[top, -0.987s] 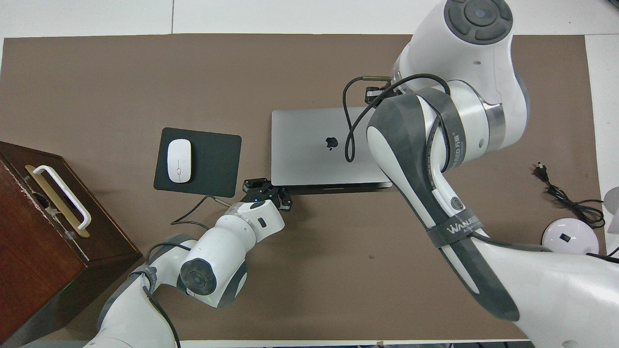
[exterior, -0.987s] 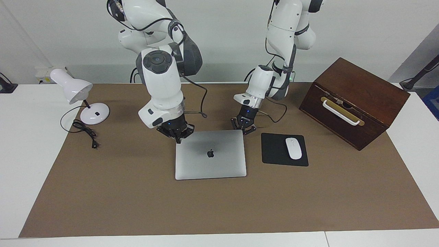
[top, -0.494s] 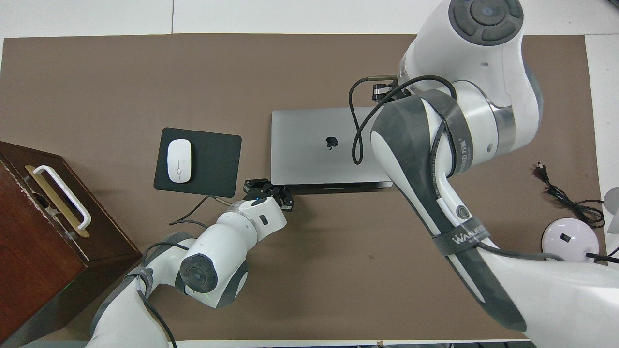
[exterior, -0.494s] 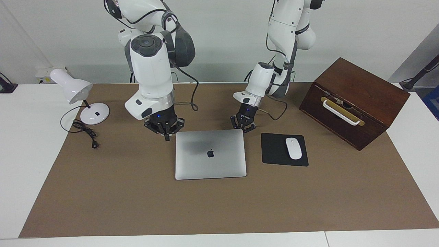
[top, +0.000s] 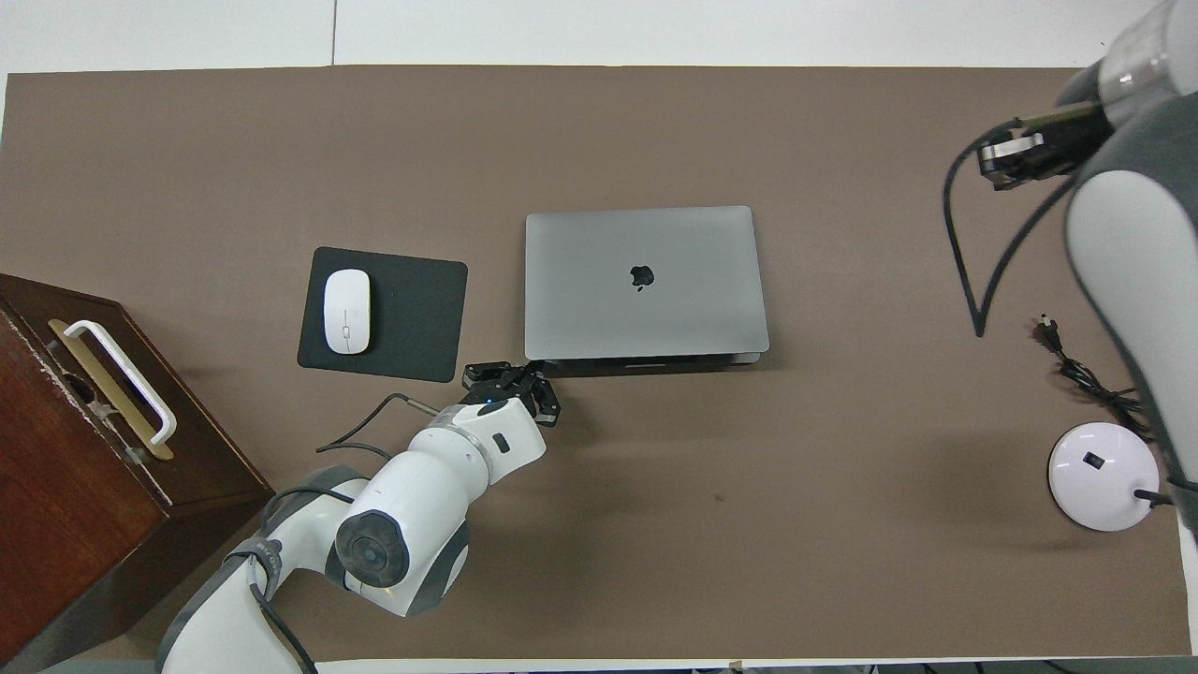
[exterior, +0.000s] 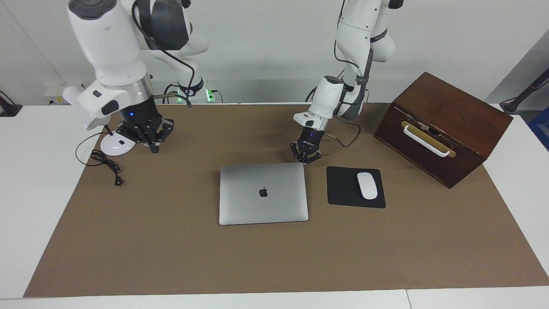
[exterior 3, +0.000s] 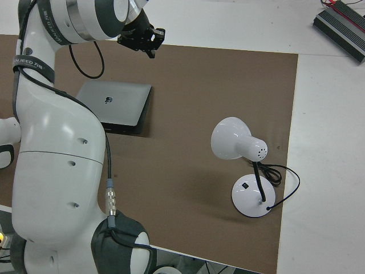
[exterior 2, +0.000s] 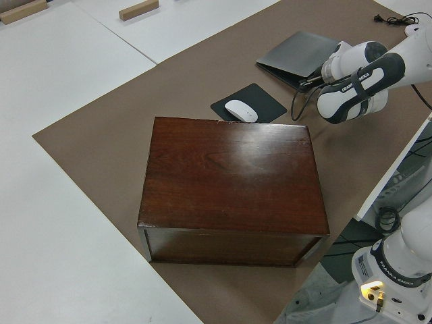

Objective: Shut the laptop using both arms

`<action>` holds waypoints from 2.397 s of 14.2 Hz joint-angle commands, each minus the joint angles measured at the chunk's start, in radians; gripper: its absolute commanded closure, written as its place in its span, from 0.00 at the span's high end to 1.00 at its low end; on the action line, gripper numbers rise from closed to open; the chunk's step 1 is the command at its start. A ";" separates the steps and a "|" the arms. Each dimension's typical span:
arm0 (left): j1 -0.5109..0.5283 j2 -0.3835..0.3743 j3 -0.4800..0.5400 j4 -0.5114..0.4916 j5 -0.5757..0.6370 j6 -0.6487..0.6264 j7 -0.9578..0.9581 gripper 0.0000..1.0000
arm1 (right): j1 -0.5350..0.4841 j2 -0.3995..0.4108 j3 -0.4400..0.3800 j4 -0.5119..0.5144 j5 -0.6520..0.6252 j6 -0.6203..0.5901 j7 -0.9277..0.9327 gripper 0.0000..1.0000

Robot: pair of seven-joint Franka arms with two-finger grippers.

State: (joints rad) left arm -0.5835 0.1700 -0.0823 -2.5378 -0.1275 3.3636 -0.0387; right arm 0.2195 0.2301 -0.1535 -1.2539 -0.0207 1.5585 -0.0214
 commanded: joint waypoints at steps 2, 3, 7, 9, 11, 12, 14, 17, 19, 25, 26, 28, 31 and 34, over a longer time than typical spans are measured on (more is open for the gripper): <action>-0.015 -0.102 0.007 -0.071 -0.006 -0.027 -0.010 0.00 | -0.063 -0.024 0.014 0.048 -0.010 -0.075 -0.091 0.77; -0.013 -0.121 0.007 -0.081 -0.006 -0.053 -0.010 0.00 | -0.065 -0.037 0.012 0.048 -0.008 -0.077 -0.088 1.00; 0.010 -0.268 0.009 -0.072 -0.006 -0.324 -0.009 0.00 | -0.109 -0.058 0.018 0.047 -0.001 -0.091 -0.091 1.00; 0.048 -0.294 0.012 -0.053 -0.007 -0.424 -0.009 0.00 | -0.144 -0.109 0.029 -0.001 0.007 -0.087 -0.097 1.00; 0.079 -0.297 0.016 -0.029 -0.015 -0.472 -0.009 0.00 | -0.204 -0.168 0.046 -0.111 0.005 -0.057 -0.141 1.00; 0.092 -0.297 0.021 0.008 -0.015 -0.533 -0.009 0.00 | -0.250 -0.184 0.092 -0.149 0.007 -0.017 -0.156 1.00; 0.137 -0.297 0.026 0.117 -0.039 -0.707 -0.009 0.00 | -0.278 -0.187 0.109 -0.176 -0.002 0.011 -0.155 1.00; 0.226 -0.308 0.027 0.250 -0.041 -0.944 -0.004 0.00 | -0.353 -0.193 0.214 -0.197 -0.001 0.032 -0.080 1.00; 0.270 -0.319 0.029 0.278 -0.047 -0.992 -0.001 0.00 | -0.368 -0.202 0.255 -0.213 -0.004 0.031 -0.023 1.00; 0.483 -0.326 0.026 0.480 -0.047 -1.314 0.105 0.00 | -0.353 -0.210 0.217 -0.248 -0.005 0.032 -0.035 1.00; 0.500 -0.326 0.026 0.513 -0.046 -1.351 0.103 0.00 | -0.315 -0.210 0.175 -0.252 -0.005 0.038 -0.046 1.00; 0.517 -0.328 0.044 0.557 -0.046 -1.397 0.100 0.00 | -0.281 -0.212 0.134 -0.254 -0.004 0.040 -0.052 1.00; 0.554 -0.325 0.065 0.648 -0.030 -1.487 0.097 0.00 | -0.269 -0.210 0.123 -0.257 -0.005 0.060 -0.055 1.00; 0.565 -0.276 0.070 0.799 0.032 -1.610 0.077 0.08 | -0.269 -0.215 0.123 -0.283 -0.005 0.074 -0.065 1.00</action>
State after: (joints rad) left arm -0.0281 -0.1519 -0.0111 -1.8455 -0.1305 1.8392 0.0474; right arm -0.0551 0.0471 -0.0222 -1.4847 -0.0201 1.5962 -0.0635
